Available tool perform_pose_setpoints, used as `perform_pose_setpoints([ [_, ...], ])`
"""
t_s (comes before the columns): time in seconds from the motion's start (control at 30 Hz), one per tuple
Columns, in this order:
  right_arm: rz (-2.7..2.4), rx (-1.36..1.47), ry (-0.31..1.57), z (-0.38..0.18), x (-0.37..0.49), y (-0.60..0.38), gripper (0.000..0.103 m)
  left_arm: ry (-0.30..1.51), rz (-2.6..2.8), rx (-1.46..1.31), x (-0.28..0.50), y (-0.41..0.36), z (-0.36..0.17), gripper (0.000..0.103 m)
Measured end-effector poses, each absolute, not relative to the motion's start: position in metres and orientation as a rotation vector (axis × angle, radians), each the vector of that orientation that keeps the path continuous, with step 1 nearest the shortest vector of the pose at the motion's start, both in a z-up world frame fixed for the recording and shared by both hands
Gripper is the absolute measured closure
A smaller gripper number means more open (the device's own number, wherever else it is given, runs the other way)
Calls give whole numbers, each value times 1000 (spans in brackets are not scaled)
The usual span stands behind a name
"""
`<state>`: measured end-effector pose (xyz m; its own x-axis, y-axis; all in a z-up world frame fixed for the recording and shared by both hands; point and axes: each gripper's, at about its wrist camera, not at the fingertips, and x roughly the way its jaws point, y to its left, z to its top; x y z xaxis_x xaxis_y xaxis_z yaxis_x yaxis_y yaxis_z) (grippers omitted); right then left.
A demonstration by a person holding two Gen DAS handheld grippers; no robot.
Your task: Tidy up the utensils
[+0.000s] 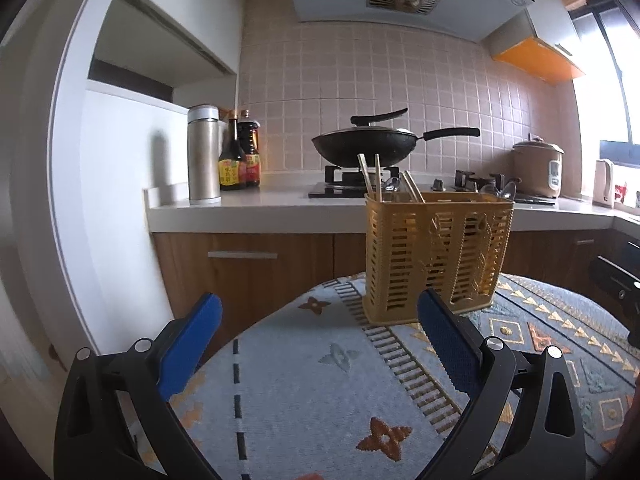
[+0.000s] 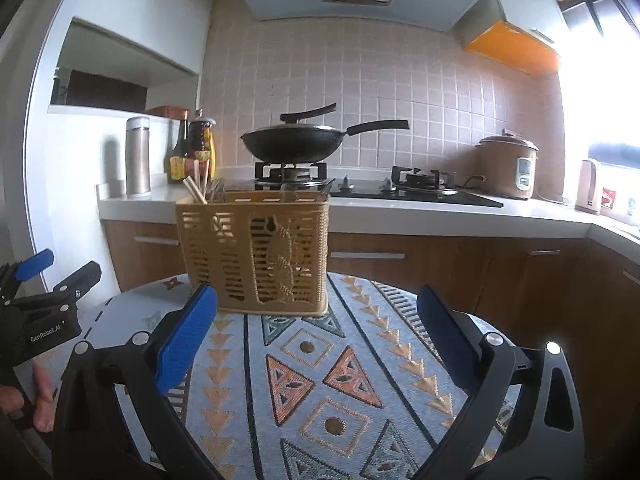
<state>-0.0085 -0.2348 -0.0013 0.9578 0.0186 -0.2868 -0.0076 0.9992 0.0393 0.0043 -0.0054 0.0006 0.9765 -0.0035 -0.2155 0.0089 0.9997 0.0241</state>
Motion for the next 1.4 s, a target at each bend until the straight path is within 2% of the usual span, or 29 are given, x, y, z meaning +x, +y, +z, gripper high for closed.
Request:
perform_pose_setpoints([
  [1.4, 19, 69, 395, -15, 12, -240, 8, 238, -12, 55, 9, -13, -2, 8],
])
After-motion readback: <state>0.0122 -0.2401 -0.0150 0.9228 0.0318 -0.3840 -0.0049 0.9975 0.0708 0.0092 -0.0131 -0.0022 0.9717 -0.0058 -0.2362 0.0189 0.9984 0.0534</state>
